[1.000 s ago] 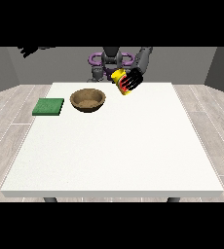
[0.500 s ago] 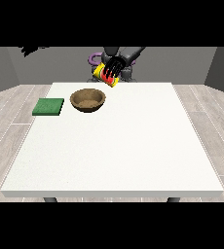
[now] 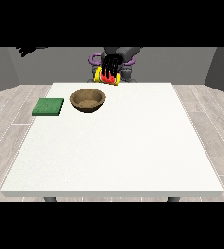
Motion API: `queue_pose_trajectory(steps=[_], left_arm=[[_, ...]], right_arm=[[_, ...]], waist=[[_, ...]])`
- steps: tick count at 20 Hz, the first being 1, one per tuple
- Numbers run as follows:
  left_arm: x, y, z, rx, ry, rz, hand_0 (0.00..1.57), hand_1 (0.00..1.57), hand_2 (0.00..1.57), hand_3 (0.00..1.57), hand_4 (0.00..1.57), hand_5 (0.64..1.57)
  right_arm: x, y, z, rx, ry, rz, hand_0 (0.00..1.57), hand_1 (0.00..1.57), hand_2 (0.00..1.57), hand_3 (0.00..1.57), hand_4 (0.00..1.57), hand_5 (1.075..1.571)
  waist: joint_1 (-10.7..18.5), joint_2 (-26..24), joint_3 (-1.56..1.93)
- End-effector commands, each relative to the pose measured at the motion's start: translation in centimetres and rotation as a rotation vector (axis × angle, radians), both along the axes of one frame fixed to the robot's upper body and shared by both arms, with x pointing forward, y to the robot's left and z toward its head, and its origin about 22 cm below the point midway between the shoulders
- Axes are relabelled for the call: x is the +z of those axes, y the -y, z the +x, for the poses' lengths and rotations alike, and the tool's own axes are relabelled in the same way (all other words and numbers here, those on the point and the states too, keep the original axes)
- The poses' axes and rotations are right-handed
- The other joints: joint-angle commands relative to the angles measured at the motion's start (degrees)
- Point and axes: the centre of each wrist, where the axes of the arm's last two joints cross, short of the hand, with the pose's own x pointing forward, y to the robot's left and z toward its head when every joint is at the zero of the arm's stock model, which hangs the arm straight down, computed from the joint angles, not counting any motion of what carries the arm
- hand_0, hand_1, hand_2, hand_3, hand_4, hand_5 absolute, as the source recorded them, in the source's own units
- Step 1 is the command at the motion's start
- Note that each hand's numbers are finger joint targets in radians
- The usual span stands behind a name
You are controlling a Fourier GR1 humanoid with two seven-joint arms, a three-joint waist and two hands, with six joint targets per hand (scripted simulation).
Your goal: Pick the cup and pour the ball into the bowl, then pick the bowl and place it on the pad
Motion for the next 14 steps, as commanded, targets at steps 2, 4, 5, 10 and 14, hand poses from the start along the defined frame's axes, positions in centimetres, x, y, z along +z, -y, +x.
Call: queue_pose_trajectory(steps=[2, 4, 5, 10, 14], left_arm=[[2.0, 0.8, 0.6, 0.008, 0.007, 0.124, 0.0, 0.0, 1.57, 1.35, 0.8, 1.547], [4.3, 0.3, 2.2, 0.024, 0.095, 0.169, 0.0, 0.0, 1.57, 1.41, 0.76, 1.545], [4.7, 1.7, 1.9, 0.033, 0.126, 0.186, 0.25, 0.25, 1.57, 1.45, 0.66, 1.534], [2.7, 1.0, 1.4, 0.021, 0.102, 0.277, 0.53, 0.53, 1.45, 1.57, 0.5, 1.54], [3.8, 2.1, 1.4, -0.03, 0.085, 0.356, 0.0, 0.0, 0.92, 1.54, 0.65, 1.562]], right_arm=[[-1.1, 1.1, -1.0, -0.02, -0.019, 0.015, 0.0, 0.0, 0.0, 0.24, 0.44, 1.57], [0.7, 1.6, 0.1, -0.03, 0.024, 0.005, 0.0, 0.0, 0.0, 0.33, 0.43, 1.571], [-0.8, 1.5, -0.6, -0.014, 0.042, 0.018, 0.0, 0.0, 0.0, 0.35, 0.43, 1.57], [-0.2, -1.9, 0.7, 0.028, 0.069, 0.026, 0.0, 0.0, 0.0, 0.42, 0.44, 1.57], [-1.2, -1.2, -0.1, 0.041, 0.043, 0.052, 0.0, 0.0, 0.0, 0.37, 0.45, 1.57]], waist=[[1.9, -0.2, -0.01], [2.4, 2.4, -0.02], [2.0, 3.4, 0.0], [-0.4, 4.6, -0.03], [-0.7, 4.0, -0.02]])
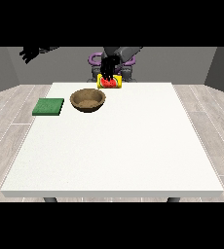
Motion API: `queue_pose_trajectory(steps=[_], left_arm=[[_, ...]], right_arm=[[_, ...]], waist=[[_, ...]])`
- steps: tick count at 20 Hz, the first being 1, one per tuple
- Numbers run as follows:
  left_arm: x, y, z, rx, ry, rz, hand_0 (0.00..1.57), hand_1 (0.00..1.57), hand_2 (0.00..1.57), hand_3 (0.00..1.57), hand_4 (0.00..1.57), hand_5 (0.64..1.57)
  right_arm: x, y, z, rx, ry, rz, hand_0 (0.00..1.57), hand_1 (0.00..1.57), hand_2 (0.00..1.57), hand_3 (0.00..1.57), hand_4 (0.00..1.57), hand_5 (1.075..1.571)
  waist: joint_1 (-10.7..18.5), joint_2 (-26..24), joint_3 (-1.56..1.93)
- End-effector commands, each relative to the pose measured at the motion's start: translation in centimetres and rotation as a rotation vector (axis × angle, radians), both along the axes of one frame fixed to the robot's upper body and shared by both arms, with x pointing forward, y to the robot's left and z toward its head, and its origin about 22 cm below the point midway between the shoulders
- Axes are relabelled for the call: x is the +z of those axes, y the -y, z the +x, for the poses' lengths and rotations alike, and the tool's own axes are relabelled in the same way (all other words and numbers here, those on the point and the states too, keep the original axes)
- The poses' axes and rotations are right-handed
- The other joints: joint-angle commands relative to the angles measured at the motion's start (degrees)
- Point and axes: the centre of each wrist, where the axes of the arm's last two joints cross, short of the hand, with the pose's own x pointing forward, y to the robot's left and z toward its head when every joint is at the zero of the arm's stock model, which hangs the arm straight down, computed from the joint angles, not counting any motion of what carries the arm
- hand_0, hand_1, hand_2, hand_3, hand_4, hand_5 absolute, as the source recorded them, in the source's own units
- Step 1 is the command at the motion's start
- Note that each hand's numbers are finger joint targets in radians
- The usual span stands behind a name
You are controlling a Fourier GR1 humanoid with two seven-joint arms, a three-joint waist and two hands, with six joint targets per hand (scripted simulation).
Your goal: Pick the cup and pour the ball into the bowl, then pick the bowl and place it on the pad
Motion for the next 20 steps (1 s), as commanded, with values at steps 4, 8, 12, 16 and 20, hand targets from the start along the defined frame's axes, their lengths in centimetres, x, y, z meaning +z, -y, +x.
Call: queue_pose_trajectory(steps=[4, 8, 12, 16, 20], left_arm=[[0.6, 1.3, -0.6, -0.057, -0.03, 0.111, 0.0, 0.0, 1.23, 1.57, 0.92, 1.57], [0.8, -0.4, 1.1, -0.08, 0.071, 0.559, 1.53, 1.53, 1.57, 1.57, 1.21, 1.531], [1.6, 2.5, 0.3, -0.106, 0.056, 0.649, 1.51, 1.51, 1.57, 1.57, 1.26, 1.509], [1.3, -0.5, 1.2, -0.075, 0.023, 0.646, 1.51, 1.51, 1.57, 1.57, 1.26, 1.506], [1.0, 1.5, -0.6, -0.169, 0.053, 0.643, 1.51, 1.51, 1.57, 1.57, 1.29, 1.489]], right_arm=[[1.0, -1.3, 0.8, 0.01, 0.02, 0.011, 0.0, 0.0, 0.0, 0.3, 0.47, 1.57], [0.6, 0.2, 0.5, 0.011, 0.002, 0.019, 0.0, 0.0, 0.0, 0.32, 0.48, 1.57], [0.6, 2.0, 0.0, -0.017, -0.008, 0.025, 0.0, 0.0, 0.0, 0.27, 0.48, 1.57], [-0.2, -0.3, -0.2, 0.0, -0.041, 0.03, 0.0, 0.0, 0.0, 0.29, 0.47, 1.57], [-0.1, 1.5, -0.2, -0.053, -0.026, 0.026, 0.0, 0.0, 0.0, 0.3, 0.5, 1.569]], waist=[[-0.5, 0.2, 0.0], [-1.1, 0.3, 0.16], [0.4, -0.8, 0.06], [-1.2, -1.7, -0.01], [3.6, -1.1, 0.0]])
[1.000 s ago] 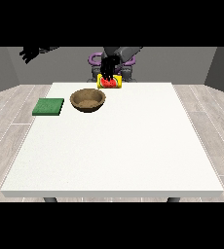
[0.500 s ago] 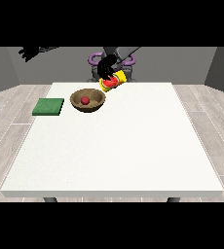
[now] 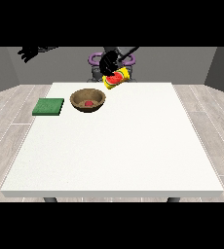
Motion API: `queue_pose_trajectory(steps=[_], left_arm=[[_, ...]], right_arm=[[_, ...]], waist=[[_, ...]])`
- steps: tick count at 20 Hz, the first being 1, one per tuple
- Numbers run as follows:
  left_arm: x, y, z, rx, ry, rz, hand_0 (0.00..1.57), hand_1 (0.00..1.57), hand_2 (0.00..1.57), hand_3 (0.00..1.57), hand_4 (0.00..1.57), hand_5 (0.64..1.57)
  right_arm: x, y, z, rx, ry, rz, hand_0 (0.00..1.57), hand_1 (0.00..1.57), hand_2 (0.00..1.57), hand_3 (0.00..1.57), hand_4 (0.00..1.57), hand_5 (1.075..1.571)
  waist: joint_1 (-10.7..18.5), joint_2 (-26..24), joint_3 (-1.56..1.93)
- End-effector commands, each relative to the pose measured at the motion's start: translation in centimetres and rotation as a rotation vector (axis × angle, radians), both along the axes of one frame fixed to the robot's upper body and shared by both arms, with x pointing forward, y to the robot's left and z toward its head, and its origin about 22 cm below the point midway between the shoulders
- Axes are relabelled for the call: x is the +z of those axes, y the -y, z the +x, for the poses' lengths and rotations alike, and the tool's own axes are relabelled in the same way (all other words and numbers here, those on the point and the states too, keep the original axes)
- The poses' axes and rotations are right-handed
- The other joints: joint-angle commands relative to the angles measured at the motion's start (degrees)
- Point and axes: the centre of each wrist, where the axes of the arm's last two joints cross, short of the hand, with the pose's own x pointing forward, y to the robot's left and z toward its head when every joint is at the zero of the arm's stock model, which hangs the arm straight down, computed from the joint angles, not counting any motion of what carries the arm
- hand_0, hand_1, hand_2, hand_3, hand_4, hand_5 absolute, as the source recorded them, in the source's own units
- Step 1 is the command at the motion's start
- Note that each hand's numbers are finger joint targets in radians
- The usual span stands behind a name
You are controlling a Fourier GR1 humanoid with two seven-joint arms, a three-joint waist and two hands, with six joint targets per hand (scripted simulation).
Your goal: Pick the cup and pour the ball into the bowl, then pick the bowl and place it on the pad
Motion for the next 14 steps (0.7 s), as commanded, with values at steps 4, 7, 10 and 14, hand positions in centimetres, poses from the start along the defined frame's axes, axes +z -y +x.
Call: queue_pose_trajectory(steps=[4, 7, 10, 14], left_arm=[[-0.6, -2.4, 0.2, 0.029, -0.019, -0.087, 1.53, 1.53, 1.57, 1.57, 1.28, 1.496], [0.2, -3.8, 0.4, 0.099, -0.085, -0.535, 1.42, 1.42, 1.57, 1.57, 1.14, 1.501], [0.7, -7.6, 1.1, 0.126, -0.045, -0.717, 0.28, 0.28, 1.49, 1.57, 0.9, 1.57], [-3.0, -11.3, -1.0, 0.202, -0.17, -0.951, 0.0, 0.0, 1.57, 1.42, 0.8, 1.521]], right_arm=[[-0.6, -3.3, 0.3, 0.025, -0.009, 0.015, 0.0, 0.0, 0.0, 0.31, 0.52, 1.569], [-0.8, -1.8, -0.5, -0.005, -0.018, 0.01, 0.0, 0.0, 0.0, 0.31, 0.52, 1.569], [-1.1, -1.6, -1.1, -0.041, -0.04, -0.001, 0.0, 0.0, 0.0, 0.32, 0.53, 1.569], [-2.2, -1.6, -2.0, -0.103, -0.082, 0.01, 0.0, 0.0, 0.0, 0.0, 0.54, 1.568]], waist=[[0.3, -0.5, -0.03], [2.7, -0.4, -0.24], [5.2, -0.8, -0.2], [9.3, -3.1, -0.21]])
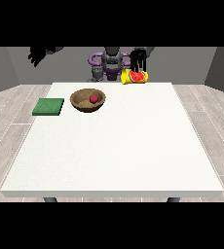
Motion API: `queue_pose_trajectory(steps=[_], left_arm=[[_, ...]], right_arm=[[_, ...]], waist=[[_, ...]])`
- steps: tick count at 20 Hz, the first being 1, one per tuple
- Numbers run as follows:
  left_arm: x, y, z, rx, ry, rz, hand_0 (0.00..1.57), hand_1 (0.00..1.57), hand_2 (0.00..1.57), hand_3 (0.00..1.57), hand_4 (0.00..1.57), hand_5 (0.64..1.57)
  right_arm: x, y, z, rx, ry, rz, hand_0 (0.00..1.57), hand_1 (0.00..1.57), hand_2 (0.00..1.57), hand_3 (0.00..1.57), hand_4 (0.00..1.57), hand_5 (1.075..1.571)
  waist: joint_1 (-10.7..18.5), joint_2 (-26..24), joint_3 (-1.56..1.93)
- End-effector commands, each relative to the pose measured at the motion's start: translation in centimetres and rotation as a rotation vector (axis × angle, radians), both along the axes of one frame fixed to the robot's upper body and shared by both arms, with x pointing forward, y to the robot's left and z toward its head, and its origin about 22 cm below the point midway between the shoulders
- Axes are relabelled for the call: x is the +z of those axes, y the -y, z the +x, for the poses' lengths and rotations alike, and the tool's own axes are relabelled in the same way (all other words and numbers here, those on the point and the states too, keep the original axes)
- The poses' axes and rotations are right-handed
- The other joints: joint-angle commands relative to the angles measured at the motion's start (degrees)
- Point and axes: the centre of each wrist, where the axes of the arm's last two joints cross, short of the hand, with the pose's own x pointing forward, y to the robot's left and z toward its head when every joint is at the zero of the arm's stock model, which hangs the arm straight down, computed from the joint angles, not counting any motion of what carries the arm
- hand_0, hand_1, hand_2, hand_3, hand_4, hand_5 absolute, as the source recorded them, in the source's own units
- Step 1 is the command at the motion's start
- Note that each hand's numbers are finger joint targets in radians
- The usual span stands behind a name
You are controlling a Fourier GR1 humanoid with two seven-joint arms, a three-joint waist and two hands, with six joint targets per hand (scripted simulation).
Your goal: Pick the cup and pour the ball into the bowl, then pick the bowl and place it on the pad
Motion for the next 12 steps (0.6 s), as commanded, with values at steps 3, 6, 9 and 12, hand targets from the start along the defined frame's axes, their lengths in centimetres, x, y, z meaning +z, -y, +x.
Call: queue_pose_trajectory(steps=[3, 6, 9, 12], left_arm=[[-4.5, -0.5, -4.0, 0.115, -0.161, -0.635, 1.15, 1.15, 1.5, 1.2, 1.2, 1.571], [-3.3, -1.6, -4.2, 0.151, -0.155, -0.972, 0.43, 0.43, 0.0, 0.0, 0.86, 1.519], [-3.8, -1.6, -6.2, 0.066, -0.197, -1.193, 0.0, 0.0, 0.0, 0.0, 0.86, 1.479], [-3.9, -1.6, -7.7, -0.095, -0.213, -1.36, 0.0, 0.0, 0.0, 0.0, 0.89, 1.465]], right_arm=[[0.8, -1.3, 0.8, -0.007, 0.046, 0.033, 0.0, 0.0, 0.0, 0.0, 0.57, 1.564], [0.9, -3.4, 1.8, 0.046, 0.093, 0.049, 0.0, 0.0, 0.0, 0.21, 0.59, 1.562], [0.9, -5.8, 2.5, 0.084, 0.117, 0.042, 0.0, 0.0, 0.0, 0.22, 0.58, 1.565], [0.8, -7.0, 2.8, 0.064, 0.127, 0.02, 0.0, 0.0, 0.0, 0.18, 0.57, 1.569]], waist=[[1.4, 4.9, -0.63], [-0.8, 8.8, -1.35], [-1.6, 11.9, -0.95], [0.5, 13.6, -0.37]])
